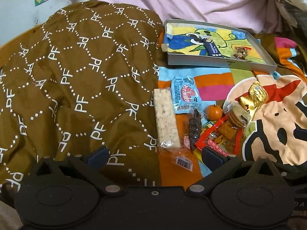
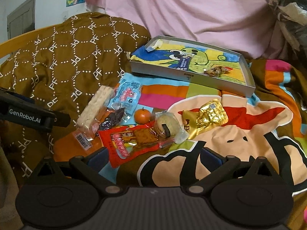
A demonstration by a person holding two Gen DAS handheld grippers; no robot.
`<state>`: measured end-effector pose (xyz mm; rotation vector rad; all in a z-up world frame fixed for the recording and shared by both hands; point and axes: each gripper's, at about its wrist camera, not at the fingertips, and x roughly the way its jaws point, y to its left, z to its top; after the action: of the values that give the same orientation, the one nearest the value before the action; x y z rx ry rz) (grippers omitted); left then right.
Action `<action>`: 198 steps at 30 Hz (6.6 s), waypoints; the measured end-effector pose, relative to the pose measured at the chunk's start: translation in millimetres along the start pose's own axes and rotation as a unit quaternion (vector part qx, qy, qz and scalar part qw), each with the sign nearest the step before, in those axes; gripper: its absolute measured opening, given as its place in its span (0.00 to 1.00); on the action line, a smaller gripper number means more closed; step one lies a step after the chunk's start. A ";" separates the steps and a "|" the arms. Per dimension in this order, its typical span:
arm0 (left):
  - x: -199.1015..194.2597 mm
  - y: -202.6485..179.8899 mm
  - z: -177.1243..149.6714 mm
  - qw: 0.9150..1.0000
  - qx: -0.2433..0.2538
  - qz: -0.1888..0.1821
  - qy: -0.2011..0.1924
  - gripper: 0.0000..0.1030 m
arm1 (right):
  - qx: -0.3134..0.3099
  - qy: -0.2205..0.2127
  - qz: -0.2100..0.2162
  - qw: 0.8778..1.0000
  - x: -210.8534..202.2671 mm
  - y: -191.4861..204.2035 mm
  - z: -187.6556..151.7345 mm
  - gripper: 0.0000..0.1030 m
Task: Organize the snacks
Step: 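Grasp the white puffed rice bar with the left tool while the right tool grasps the dark dried strip, then lift the rice bar with the left tool while the right tool lifts the dried strip toward the tray, then lower the rice bar into the tray with the left tool while the right tool drops the strip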
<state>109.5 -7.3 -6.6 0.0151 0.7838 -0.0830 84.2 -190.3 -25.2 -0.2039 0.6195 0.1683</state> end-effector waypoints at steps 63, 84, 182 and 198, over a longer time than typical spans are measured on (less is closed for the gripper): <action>131.3 21.2 71.7 0.981 -0.041 -0.113 0.151 0.40 | 0.045 0.045 0.122 0.991 124.6 44.8 39.7 0.58; 122.8 15.5 67.3 0.982 -0.033 -0.112 0.150 0.33 | -0.102 0.041 0.054 0.992 100.5 83.7 22.2 0.46; 188.4 -145.7 235.1 0.994 -0.016 -0.085 -0.066 0.78 | 0.025 -0.160 -0.191 0.968 162.4 -174.3 109.7 0.85; 98.2 -106.2 205.7 0.986 -0.047 -0.075 -0.143 0.99 | 0.099 -0.242 -0.162 0.952 73.2 -160.3 105.2 1.00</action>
<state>315.2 -129.1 71.6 -0.1423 0.4997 -0.1862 236.3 -313.1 37.5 -0.0627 0.1066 -0.1600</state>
